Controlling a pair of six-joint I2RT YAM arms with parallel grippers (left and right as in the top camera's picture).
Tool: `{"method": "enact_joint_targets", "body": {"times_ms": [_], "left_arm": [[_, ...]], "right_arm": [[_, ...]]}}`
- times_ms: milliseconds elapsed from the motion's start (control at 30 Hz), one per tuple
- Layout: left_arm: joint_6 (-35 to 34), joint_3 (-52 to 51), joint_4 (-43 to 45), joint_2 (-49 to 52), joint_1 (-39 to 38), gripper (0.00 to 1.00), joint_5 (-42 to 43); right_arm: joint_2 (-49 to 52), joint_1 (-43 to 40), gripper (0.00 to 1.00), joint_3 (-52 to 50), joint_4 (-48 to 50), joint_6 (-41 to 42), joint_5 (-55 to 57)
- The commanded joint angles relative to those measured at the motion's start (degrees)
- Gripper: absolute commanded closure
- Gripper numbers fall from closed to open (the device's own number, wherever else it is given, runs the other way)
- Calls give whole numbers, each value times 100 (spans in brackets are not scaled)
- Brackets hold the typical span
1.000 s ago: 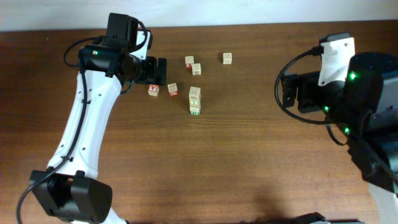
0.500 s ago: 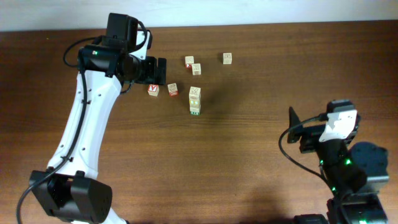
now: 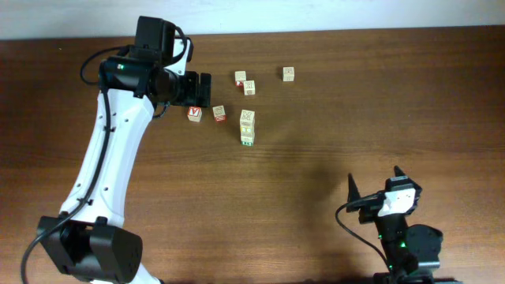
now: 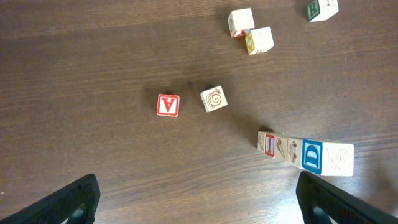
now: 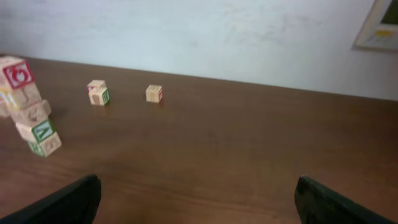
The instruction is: Rotate 5 blocks
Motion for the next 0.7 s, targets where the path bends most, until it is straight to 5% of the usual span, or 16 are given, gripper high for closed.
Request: {"method": "enact_joint_targets", "body": {"times_ms": [0,667], "left_arm": [[48,92,4,-133,13,1,-20],[48,92,4,-133,13,1,-20]], "right_arm": [[-323,-46,1,-269,72,2,-157],[-431,-42,1,-271,92,111,-286]]}}
